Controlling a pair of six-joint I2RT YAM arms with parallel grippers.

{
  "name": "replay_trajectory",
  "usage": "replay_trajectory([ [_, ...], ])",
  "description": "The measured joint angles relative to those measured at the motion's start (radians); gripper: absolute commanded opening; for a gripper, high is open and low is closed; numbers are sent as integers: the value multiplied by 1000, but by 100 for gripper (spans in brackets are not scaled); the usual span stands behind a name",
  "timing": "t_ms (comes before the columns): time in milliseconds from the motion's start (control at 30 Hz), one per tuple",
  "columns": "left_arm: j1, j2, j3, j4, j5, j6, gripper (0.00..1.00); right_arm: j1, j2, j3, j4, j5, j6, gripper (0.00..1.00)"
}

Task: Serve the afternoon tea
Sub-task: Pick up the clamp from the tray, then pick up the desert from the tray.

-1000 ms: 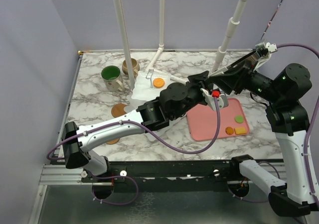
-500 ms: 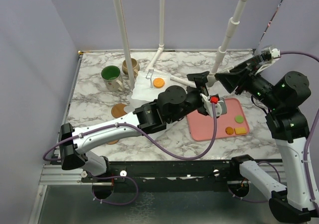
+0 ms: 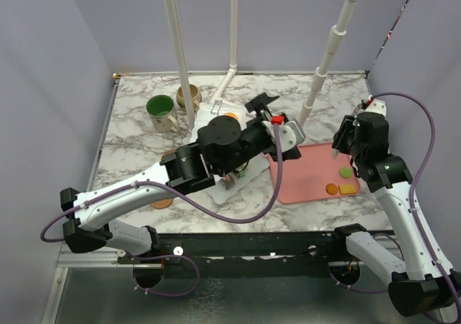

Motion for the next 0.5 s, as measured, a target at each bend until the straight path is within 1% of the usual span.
replay_trajectory([
  [167,42,-95,53,-34,-88,-46,99,0,-24,-72,-3,122,51,23],
  [300,93,-177,53,-72,-146,-67,99,0,-51,-144,3,187,109,23],
  [500,117,-351,-68,-99,-184,-79,99,0,-80,-257,2,251,221,23],
])
